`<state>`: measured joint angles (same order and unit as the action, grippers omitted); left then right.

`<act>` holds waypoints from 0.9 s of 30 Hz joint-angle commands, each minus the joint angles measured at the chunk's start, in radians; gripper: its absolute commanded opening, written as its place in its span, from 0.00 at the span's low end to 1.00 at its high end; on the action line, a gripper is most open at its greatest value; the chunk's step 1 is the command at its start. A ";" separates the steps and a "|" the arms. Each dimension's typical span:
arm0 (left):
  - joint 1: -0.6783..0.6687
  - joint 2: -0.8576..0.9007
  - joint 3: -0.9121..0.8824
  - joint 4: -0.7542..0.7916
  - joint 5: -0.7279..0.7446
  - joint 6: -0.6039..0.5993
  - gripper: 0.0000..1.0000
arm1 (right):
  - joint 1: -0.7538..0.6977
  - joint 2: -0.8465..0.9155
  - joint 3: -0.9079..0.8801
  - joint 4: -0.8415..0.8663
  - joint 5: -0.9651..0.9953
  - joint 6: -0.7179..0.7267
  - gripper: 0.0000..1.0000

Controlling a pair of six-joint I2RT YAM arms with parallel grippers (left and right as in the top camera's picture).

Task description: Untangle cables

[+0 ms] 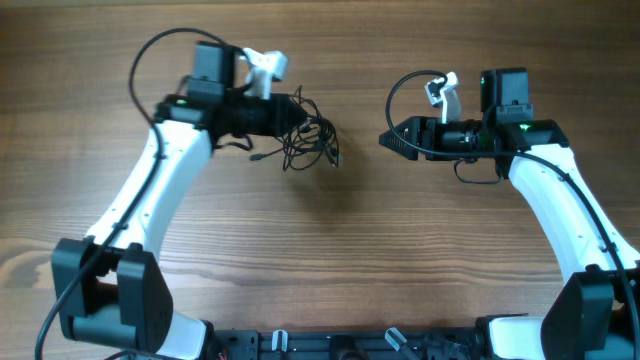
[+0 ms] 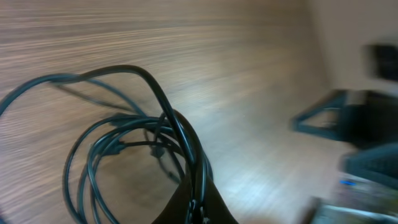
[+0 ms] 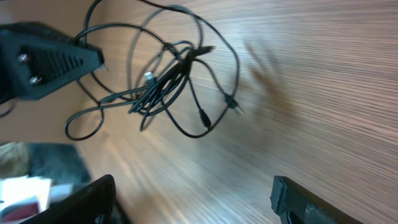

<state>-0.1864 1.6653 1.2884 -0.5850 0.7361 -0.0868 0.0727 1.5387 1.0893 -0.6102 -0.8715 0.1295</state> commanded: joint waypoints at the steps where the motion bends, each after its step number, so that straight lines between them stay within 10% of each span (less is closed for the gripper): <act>1: 0.076 -0.012 0.002 -0.002 0.351 0.012 0.04 | 0.019 -0.016 0.021 0.027 -0.114 0.023 0.82; 27: -0.051 0.116 -0.028 -0.080 -0.266 -0.209 0.13 | 0.211 0.029 0.014 0.044 0.251 0.449 0.56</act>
<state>-0.2016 1.7561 1.2667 -0.6449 0.6014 -0.2924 0.2790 1.5505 1.0893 -0.5674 -0.6456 0.5644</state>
